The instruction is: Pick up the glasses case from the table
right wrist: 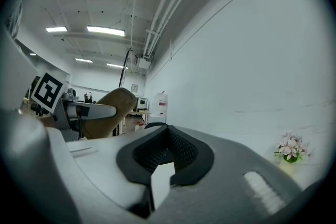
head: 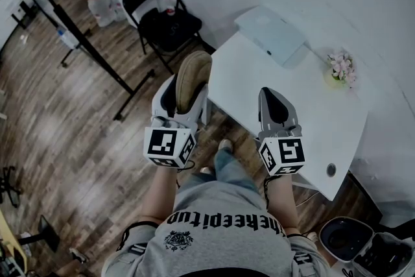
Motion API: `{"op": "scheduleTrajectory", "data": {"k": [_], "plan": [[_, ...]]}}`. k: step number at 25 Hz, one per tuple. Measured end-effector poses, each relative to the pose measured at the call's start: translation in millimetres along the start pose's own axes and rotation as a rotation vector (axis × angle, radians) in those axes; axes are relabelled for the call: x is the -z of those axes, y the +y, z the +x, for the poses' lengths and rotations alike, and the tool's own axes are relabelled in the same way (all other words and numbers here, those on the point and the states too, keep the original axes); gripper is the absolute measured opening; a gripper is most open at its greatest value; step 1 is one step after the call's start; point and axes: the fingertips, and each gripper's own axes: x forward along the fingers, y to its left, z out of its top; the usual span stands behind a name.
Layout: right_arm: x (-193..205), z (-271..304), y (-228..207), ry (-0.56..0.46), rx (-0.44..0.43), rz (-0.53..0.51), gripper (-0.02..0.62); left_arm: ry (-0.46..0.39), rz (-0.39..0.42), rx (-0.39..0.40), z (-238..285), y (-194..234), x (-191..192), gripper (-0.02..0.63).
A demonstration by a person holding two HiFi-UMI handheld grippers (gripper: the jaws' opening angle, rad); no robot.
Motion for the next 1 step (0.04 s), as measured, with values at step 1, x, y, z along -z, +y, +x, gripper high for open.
{"op": "scheduleTrajectory", "data": {"k": [1], "plan": [[0.3, 0.5, 0.2, 0.000, -0.001, -0.001, 0.003, -0.001, 0.000, 0.000, 0.4, 0.1, 0.2, 0.299]]}}
